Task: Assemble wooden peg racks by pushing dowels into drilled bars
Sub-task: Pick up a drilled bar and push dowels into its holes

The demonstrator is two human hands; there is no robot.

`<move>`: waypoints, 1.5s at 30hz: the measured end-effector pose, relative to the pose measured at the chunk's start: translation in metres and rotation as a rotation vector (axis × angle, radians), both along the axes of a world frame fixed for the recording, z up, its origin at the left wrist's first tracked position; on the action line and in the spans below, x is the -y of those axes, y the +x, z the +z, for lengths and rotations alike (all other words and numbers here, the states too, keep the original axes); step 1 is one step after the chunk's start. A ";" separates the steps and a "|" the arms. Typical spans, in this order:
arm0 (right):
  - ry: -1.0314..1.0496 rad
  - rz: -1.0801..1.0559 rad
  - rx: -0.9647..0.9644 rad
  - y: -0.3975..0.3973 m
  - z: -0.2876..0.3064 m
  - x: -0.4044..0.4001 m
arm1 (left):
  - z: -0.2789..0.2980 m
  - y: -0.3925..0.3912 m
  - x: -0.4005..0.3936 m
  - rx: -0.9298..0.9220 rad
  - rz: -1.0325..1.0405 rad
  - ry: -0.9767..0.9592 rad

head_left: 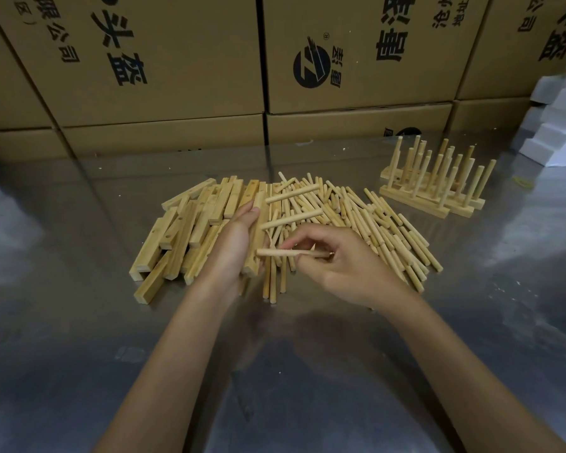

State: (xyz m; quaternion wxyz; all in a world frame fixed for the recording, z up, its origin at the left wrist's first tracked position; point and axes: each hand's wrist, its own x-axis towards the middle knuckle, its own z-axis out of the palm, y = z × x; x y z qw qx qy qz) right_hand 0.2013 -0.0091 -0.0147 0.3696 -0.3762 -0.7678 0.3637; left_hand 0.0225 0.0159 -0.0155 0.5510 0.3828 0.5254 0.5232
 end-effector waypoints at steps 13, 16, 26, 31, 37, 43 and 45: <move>0.514 -0.101 0.387 -0.019 -0.003 0.016 | 0.005 0.007 0.008 -0.229 -0.002 0.093; 0.403 -0.102 0.345 -0.020 -0.005 0.015 | 0.004 0.008 0.008 -0.244 0.013 0.149; 0.386 -0.178 0.323 -0.028 -0.011 0.023 | -0.002 0.003 0.003 -0.252 -0.006 0.263; 0.820 -0.259 0.526 -0.022 0.001 0.022 | 0.001 0.005 0.002 0.041 0.013 -0.056; 0.514 -0.184 0.368 -0.019 -0.002 0.015 | 0.004 0.005 0.004 -0.138 0.011 -0.024; -0.044 -0.076 0.022 -0.015 -0.003 0.007 | 0.002 0.007 0.008 -0.253 0.087 0.230; -0.173 -0.075 -0.076 -0.011 0.001 0.004 | 0.004 0.006 0.008 -0.243 0.135 0.234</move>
